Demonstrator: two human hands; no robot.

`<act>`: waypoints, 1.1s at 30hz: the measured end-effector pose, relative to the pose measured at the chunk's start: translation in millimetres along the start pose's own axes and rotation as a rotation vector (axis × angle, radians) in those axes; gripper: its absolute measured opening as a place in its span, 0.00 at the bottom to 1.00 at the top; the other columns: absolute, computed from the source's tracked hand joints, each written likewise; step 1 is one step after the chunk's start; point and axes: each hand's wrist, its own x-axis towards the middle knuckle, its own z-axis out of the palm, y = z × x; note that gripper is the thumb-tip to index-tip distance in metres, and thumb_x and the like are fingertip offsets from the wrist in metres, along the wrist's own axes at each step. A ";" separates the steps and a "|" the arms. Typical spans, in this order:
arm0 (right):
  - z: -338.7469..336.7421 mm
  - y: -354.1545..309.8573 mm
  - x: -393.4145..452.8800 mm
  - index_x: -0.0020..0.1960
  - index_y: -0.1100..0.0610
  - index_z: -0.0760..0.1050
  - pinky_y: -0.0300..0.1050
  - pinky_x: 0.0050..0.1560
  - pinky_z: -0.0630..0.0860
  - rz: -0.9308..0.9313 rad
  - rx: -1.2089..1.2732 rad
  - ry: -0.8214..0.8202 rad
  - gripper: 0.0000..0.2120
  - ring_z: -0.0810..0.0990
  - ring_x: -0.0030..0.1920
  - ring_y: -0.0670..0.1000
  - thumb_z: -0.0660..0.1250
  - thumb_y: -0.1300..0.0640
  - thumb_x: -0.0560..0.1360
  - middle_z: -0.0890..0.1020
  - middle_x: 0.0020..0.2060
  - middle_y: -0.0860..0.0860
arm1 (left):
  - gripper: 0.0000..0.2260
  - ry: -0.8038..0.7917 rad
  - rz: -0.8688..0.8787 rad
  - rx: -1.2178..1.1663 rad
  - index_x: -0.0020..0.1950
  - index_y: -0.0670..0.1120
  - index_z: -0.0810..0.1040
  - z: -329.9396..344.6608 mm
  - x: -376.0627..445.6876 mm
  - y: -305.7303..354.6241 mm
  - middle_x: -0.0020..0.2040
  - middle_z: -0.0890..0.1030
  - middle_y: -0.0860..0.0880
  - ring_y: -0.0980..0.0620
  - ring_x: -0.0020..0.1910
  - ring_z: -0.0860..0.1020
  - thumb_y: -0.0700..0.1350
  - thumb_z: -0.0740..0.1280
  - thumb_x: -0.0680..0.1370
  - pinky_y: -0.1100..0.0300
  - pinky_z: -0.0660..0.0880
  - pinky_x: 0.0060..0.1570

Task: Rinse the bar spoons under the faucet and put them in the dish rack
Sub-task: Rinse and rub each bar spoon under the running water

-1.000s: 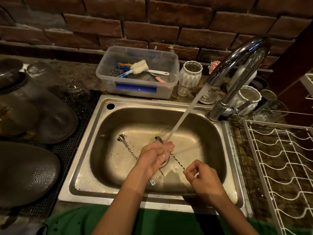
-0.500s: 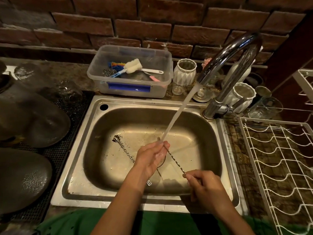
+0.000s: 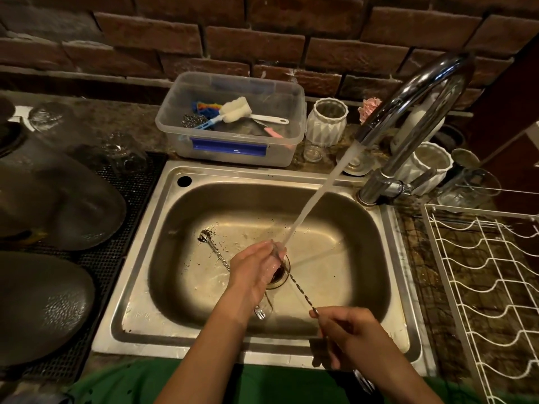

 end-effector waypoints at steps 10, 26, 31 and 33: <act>17.5 -7.0 39.5 0.38 0.63 0.81 0.43 0.34 0.75 -0.009 0.069 0.132 0.14 0.76 0.27 0.49 0.64 0.59 0.80 0.87 0.45 0.41 | 0.10 -0.101 0.042 -0.010 0.57 0.33 0.79 12.0 2.0 10.2 0.55 0.84 0.36 0.43 0.52 0.85 0.32 0.69 0.76 0.54 0.83 0.52; 22.2 -22.4 95.1 0.47 0.61 0.84 0.36 0.26 0.68 -0.157 0.253 0.151 0.10 0.73 0.25 0.44 0.63 0.65 0.80 0.79 0.27 0.51 | 0.17 -0.246 0.122 0.245 0.58 0.41 0.82 13.5 9.0 18.9 0.54 0.86 0.39 0.41 0.52 0.85 0.38 0.76 0.70 0.55 0.82 0.49; 21.9 -37.9 113.5 0.41 0.58 0.85 0.35 0.24 0.67 -0.123 0.326 0.120 0.15 0.72 0.24 0.46 0.62 0.59 0.81 0.81 0.27 0.52 | 0.10 -0.251 0.197 0.335 0.55 0.43 0.84 17.1 13.7 30.4 0.52 0.87 0.42 0.44 0.51 0.85 0.36 0.71 0.75 0.50 0.81 0.51; 21.0 -42.9 119.1 0.47 0.60 0.85 0.39 0.28 0.69 -0.112 0.443 0.068 0.17 0.77 0.28 0.48 0.60 0.54 0.82 0.81 0.26 0.49 | 0.09 -0.249 0.219 0.324 0.54 0.44 0.85 19.4 16.5 37.4 0.51 0.87 0.42 0.45 0.50 0.85 0.36 0.71 0.75 0.52 0.81 0.51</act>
